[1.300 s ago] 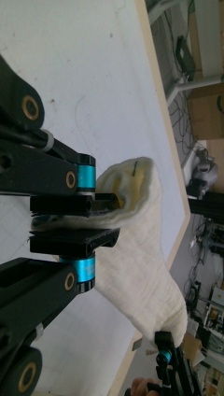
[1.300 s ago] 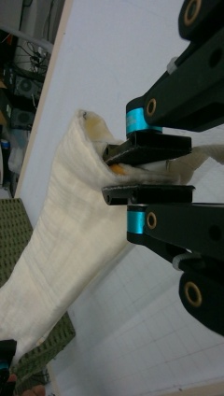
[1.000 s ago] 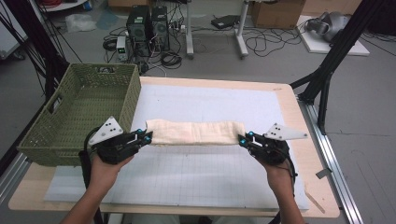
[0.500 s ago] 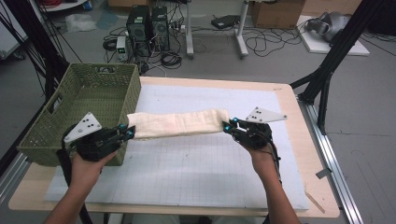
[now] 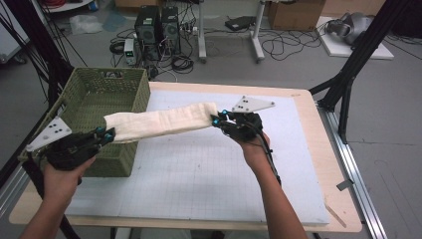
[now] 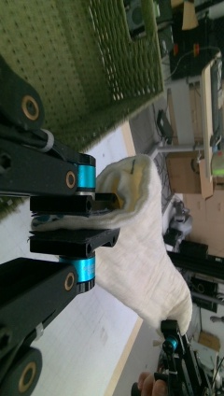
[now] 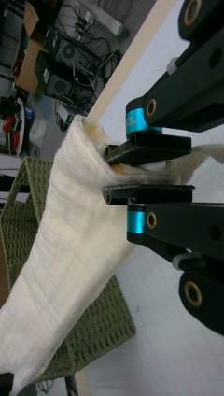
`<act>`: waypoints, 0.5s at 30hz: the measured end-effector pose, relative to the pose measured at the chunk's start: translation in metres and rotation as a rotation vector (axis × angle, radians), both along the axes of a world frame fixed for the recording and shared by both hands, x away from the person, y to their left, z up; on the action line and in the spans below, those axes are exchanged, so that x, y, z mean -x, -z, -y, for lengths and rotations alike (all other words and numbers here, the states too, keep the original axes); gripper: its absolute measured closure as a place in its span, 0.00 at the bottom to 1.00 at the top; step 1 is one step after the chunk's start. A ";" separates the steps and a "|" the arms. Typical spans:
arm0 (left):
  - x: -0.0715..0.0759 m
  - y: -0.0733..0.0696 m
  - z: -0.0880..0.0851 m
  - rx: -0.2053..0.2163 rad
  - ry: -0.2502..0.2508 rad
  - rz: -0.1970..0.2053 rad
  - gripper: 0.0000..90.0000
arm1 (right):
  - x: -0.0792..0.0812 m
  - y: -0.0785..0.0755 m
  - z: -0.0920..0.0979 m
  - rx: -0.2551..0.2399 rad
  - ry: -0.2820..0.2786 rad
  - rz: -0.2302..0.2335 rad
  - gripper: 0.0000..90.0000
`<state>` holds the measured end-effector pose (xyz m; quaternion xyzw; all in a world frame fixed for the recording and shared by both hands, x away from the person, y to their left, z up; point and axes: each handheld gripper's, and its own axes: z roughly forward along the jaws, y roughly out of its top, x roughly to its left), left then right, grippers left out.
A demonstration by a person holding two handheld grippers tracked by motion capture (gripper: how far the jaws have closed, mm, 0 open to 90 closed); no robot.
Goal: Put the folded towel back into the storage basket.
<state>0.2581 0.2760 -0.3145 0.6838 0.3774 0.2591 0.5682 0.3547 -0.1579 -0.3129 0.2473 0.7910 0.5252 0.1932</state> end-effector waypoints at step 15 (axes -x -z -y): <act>0.009 -0.010 -0.056 0.010 -0.103 0.031 0.92 | -0.032 -0.022 -0.073 0.015 -0.072 0.026 0.89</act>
